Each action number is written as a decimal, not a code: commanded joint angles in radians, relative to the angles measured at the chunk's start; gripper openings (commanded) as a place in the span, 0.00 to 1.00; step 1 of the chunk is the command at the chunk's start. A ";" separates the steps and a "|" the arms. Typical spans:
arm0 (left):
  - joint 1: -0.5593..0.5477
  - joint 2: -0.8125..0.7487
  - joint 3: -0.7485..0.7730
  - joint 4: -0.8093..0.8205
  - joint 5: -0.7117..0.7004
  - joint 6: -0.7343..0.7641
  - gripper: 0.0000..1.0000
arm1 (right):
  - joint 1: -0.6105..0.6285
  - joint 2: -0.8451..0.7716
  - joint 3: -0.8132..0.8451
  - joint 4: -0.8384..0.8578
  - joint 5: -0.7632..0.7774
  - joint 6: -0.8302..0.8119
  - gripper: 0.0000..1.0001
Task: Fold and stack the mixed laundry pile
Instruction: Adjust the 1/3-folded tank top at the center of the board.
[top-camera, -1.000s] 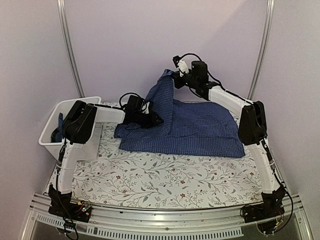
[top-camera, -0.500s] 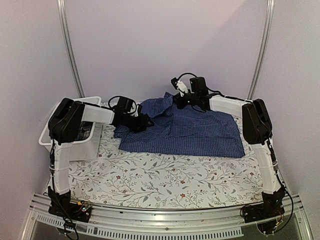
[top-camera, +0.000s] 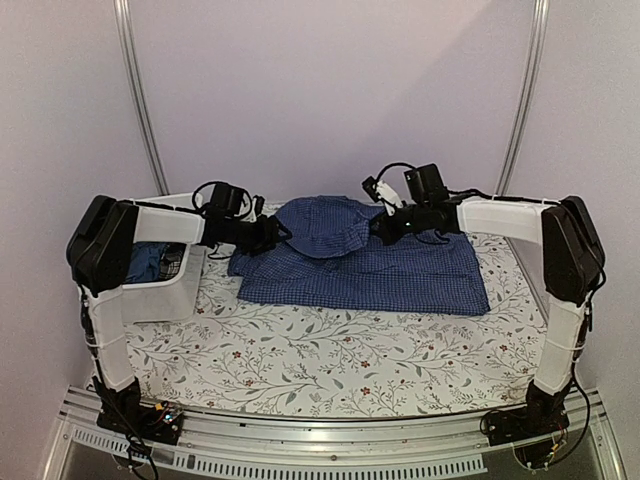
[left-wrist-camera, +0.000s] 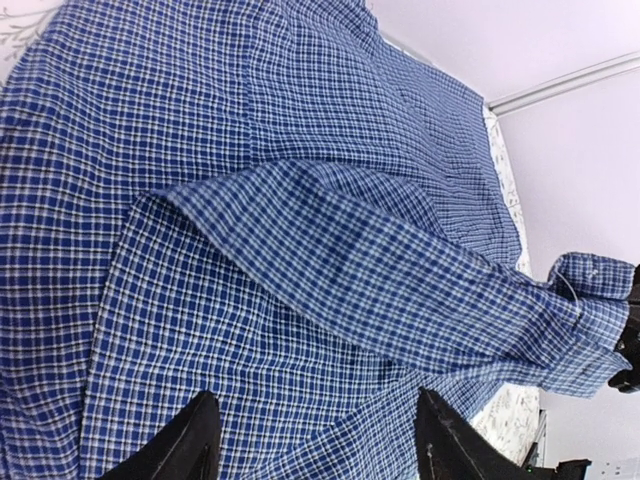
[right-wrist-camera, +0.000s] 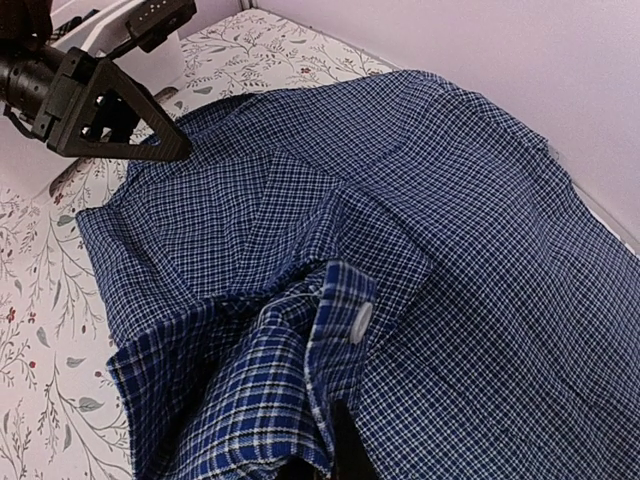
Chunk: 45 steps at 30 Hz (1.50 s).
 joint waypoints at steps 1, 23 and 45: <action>0.009 -0.008 0.003 -0.016 -0.022 0.010 0.66 | -0.026 -0.096 -0.071 -0.092 0.022 0.014 0.00; 0.011 -0.094 0.018 -0.187 -0.113 0.145 0.72 | -0.228 -0.208 -0.200 -0.362 0.314 0.110 0.72; -0.015 -0.141 -0.023 -0.259 -0.157 0.211 0.74 | -0.236 -0.201 -0.320 -0.404 -0.194 0.496 0.72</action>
